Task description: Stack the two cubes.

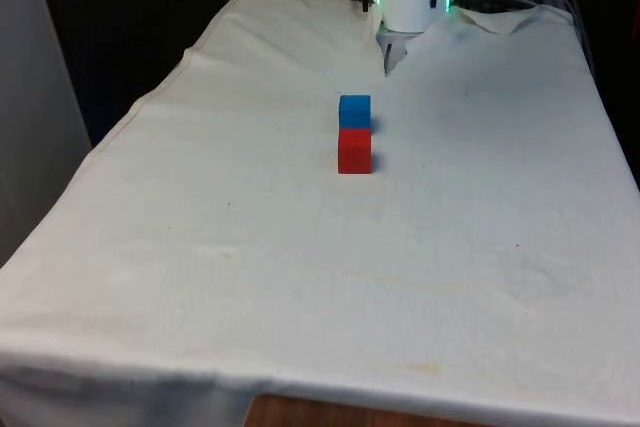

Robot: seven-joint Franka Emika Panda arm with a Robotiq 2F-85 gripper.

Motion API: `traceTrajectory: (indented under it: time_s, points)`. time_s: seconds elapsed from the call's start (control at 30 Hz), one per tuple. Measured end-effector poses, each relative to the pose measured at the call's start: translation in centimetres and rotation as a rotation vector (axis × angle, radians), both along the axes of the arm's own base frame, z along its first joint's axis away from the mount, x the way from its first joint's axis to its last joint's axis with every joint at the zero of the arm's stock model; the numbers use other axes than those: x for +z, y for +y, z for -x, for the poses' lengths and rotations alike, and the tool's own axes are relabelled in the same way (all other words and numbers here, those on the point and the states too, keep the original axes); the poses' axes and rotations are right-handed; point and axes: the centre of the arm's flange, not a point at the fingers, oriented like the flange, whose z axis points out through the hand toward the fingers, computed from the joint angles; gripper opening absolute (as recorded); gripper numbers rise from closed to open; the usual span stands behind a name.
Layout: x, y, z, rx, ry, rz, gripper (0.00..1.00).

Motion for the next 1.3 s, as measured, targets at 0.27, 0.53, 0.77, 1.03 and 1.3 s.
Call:
traceTrajectory:
  time_s: [0.27,0.53,0.77,1.03,1.3]
  points:
    - [-2.0,-0.9,1.1,0.008,-0.013,-0.002,1.0]
    - [-4.6,-2.2,1.6,0.013,-0.023,0.002,1.0]
    - [-6.5,-3.3,1.7,0.012,-0.021,0.008,1.0]
    - [-9.1,-4.7,1.7,0.01,-0.016,0.021,1.0]
    - [-11.7,-5.4,1.8,0.009,-0.018,0.037,1.0]
